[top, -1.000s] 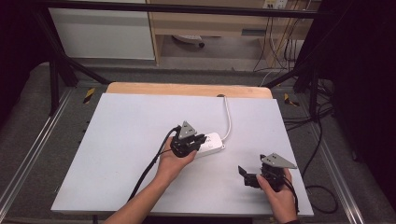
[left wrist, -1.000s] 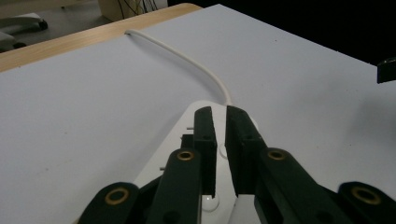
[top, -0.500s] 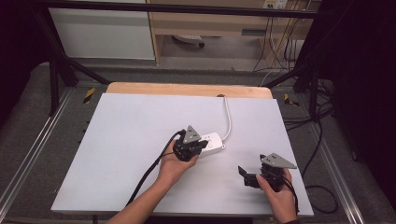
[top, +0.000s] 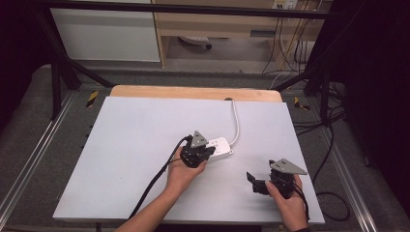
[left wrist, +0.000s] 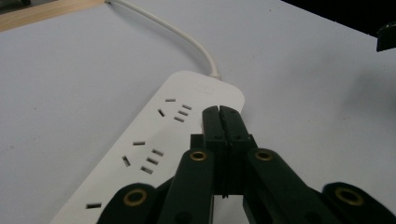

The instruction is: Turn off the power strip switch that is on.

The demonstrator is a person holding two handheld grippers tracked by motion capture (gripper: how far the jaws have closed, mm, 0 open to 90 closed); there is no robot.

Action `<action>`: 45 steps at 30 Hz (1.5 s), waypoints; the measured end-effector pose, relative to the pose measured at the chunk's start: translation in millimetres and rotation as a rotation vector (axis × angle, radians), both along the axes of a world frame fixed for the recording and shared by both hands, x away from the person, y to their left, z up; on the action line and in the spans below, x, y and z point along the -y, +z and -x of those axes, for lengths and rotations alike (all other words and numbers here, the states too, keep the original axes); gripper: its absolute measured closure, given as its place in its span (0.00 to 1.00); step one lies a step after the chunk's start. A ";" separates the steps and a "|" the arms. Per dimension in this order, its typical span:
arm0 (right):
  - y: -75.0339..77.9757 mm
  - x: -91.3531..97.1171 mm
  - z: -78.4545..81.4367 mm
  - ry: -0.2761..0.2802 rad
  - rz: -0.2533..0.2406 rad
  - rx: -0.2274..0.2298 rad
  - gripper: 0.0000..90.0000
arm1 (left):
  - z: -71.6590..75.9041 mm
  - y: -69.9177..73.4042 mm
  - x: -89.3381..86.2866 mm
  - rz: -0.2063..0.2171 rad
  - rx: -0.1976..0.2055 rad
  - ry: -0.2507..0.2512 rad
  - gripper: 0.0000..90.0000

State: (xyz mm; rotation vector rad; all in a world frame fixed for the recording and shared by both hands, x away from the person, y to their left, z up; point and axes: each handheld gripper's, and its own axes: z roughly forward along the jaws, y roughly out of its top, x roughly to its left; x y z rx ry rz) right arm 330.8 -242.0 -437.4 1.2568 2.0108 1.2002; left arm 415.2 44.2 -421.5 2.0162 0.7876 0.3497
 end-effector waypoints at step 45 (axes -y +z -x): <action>0.2 -0.3 0.1 0.005 -0.006 -0.010 0.03 | -5.9 -10.7 -11.0 -0.035 -0.024 0.055 1.00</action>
